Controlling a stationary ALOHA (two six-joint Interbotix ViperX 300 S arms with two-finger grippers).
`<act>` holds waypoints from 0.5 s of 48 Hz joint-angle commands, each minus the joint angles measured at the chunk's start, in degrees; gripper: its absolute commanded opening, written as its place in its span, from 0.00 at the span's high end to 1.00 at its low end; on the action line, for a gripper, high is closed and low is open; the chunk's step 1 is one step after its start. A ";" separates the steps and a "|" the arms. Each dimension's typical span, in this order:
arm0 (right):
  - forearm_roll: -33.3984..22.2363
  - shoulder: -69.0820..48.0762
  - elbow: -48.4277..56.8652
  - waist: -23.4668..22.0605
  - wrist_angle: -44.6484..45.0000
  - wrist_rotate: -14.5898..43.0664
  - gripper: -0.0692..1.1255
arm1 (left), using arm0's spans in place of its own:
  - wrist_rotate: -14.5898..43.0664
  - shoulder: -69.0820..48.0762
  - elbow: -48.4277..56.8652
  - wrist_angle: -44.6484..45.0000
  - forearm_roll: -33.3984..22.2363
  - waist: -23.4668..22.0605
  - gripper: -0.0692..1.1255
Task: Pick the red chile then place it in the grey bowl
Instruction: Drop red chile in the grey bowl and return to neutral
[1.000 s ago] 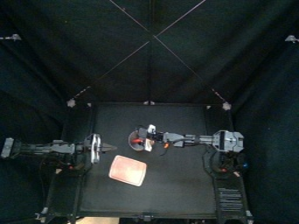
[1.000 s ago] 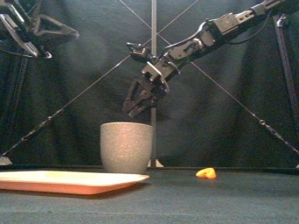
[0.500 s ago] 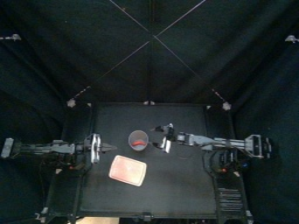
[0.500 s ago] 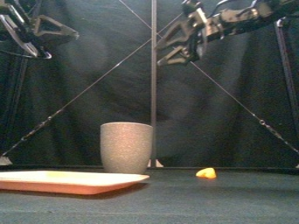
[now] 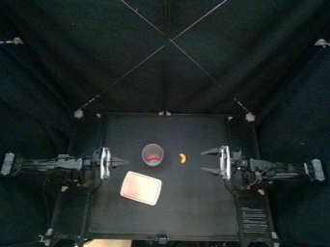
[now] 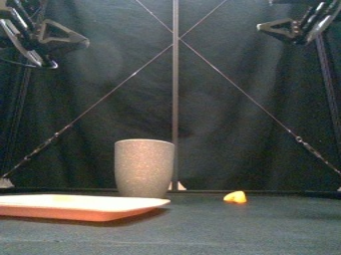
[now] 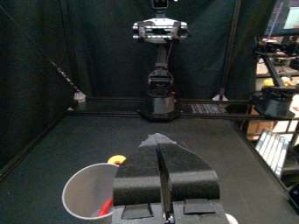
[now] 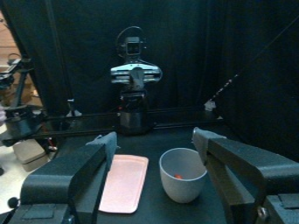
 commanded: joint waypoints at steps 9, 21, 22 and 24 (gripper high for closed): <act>0.26 -3.43 4.22 2.29 0.44 0.26 0.10 | 0.09 -0.53 -0.53 -0.26 0.00 0.26 0.96; 0.09 -2.64 3.34 2.20 0.44 0.26 0.10 | 0.00 -1.05 -0.44 -0.18 -0.09 0.44 0.96; 0.09 -2.64 3.25 2.20 0.44 0.26 0.10 | 0.00 -1.14 -0.44 -0.26 -0.09 0.44 0.96; 0.09 -2.64 3.16 2.20 0.44 0.26 0.10 | 0.00 -1.23 -0.35 -0.26 0.00 0.44 0.96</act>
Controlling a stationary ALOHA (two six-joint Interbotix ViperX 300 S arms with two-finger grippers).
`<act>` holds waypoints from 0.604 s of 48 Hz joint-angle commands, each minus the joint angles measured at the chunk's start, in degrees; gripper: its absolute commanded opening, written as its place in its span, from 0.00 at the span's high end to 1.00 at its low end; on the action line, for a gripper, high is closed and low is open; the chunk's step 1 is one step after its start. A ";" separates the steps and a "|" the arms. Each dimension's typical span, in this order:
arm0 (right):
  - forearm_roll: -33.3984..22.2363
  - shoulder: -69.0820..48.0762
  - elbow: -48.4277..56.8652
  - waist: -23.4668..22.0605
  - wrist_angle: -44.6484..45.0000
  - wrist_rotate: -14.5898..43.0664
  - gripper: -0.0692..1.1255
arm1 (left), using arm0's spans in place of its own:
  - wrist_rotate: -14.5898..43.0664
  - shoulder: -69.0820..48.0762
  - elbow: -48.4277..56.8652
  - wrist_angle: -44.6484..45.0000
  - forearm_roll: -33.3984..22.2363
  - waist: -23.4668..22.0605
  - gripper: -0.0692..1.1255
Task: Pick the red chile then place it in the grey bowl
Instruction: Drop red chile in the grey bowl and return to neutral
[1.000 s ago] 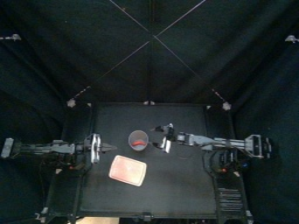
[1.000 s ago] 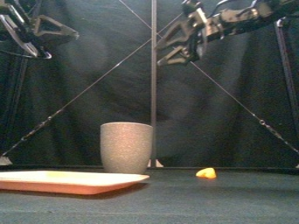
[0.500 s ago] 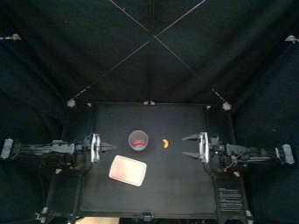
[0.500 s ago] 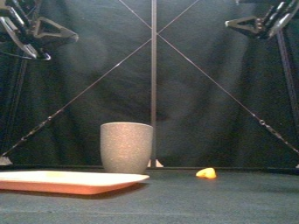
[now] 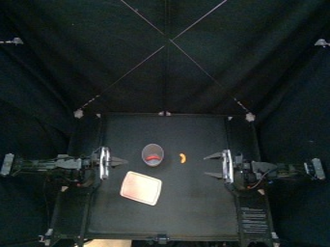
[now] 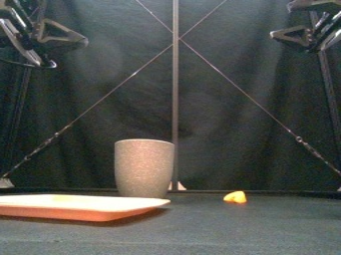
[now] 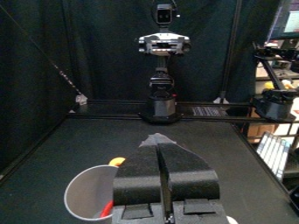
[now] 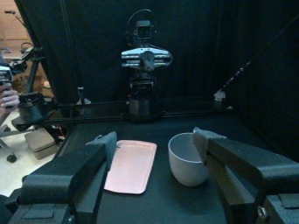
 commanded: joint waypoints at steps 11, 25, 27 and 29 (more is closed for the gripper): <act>-0.09 0.88 -1.32 0.09 0.09 -0.09 0.10 | 0.00 -0.26 -0.62 -0.26 0.00 0.18 0.96; -0.09 0.79 -1.23 -0.18 0.79 -0.09 0.10 | 0.00 -0.26 -0.62 -0.18 0.00 0.18 0.96; -0.09 0.79 -1.32 -0.09 0.70 -0.09 0.10 | 0.00 -0.26 -0.62 -0.18 0.00 0.18 0.96; -0.09 0.88 -1.41 -0.09 0.79 -0.09 0.10 | 0.00 -0.26 -0.62 -0.18 0.00 0.18 0.96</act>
